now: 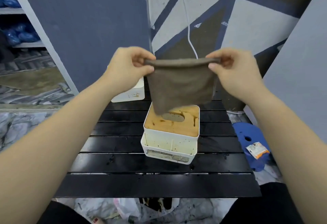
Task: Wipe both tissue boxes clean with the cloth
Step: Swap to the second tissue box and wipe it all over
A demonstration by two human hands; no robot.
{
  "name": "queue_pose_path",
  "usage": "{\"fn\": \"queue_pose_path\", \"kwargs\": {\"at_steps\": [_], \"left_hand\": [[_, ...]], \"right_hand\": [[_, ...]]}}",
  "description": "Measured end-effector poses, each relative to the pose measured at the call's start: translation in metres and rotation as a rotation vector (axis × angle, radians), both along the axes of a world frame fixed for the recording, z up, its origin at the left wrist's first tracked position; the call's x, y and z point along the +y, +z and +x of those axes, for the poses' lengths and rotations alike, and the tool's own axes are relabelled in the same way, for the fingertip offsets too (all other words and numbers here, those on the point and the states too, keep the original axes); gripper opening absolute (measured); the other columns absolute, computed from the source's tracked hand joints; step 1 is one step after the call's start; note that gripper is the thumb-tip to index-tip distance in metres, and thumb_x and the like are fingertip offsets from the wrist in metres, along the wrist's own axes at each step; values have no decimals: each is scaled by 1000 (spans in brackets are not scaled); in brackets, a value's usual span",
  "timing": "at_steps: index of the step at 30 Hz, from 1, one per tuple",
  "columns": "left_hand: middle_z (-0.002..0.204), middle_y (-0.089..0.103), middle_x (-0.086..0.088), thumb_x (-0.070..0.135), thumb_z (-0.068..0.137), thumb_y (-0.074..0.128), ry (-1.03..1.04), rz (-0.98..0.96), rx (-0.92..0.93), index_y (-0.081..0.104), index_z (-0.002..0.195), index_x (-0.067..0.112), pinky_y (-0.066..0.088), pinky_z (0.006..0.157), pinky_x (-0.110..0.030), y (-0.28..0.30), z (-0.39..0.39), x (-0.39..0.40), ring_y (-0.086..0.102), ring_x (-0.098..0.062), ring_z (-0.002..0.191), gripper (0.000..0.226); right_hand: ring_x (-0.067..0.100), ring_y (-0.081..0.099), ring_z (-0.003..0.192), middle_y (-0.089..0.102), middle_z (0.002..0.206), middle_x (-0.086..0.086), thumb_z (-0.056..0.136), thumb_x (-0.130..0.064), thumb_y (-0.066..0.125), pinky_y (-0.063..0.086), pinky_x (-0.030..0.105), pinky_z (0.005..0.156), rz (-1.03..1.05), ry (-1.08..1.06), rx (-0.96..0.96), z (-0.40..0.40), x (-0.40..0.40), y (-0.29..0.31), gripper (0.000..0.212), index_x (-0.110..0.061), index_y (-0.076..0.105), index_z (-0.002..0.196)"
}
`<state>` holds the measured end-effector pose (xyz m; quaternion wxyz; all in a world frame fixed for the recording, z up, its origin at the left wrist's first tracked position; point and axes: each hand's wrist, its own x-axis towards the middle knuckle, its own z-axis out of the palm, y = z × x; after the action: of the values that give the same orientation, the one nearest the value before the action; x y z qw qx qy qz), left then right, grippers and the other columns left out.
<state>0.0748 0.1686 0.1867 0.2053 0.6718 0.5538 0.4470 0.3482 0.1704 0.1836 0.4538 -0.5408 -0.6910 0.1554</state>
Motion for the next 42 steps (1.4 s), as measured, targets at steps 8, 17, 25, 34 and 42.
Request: {"fn": "queue_pose_path", "kwargs": {"at_steps": [8, 17, 25, 34, 42], "left_hand": [[110, 71, 0, 2, 83, 79, -109, 190, 74, 76, 89, 11, 56, 92, -27, 1, -20, -37, 66, -7, 105, 11], [90, 79, -3, 2, 87, 74, -205, -367, -84, 79, 85, 25, 52, 83, -17, -63, -28, -54, 70, -9, 85, 24], [132, 61, 0, 29, 92, 69, 116, -113, 454, 58, 133, 22, 43, 106, -40, -82, 8, -14, 52, -23, 125, 43], [170, -1, 11, 69, 98, 8, -337, -197, 888, -3, 157, 51, -6, 126, -52, -116, 87, -17, -6, -18, 158, 63], [167, 20, 15, 55, 98, 7, -290, -75, 764, 26, 157, 43, 3, 127, -41, -126, 93, -32, 10, -14, 157, 63]], "right_hand": [[13, 63, 105, 71, 107, -10, 90, -12, 74, 48, 45, 99, 340, 117, -206, 8, -42, -14, 8, -17, 75, 96], [24, 65, 79, 74, 78, 6, 93, -15, 75, 52, 38, 87, -382, 207, 166, 10, -61, -86, 13, -21, 70, 103], [4, 43, 141, 46, 154, -13, 45, -65, 95, 39, 32, 114, -637, 247, 205, 19, -17, -114, 126, -30, 39, 152], [0, 50, 137, 54, 144, -23, 48, -29, 104, 47, 31, 112, -583, 411, 303, -7, -36, -169, 133, -36, 25, 154], [0, 60, 123, 59, 127, -34, 59, -7, 99, 52, 16, 93, -390, 324, 315, -17, -38, -179, 107, -35, 37, 141]]}}
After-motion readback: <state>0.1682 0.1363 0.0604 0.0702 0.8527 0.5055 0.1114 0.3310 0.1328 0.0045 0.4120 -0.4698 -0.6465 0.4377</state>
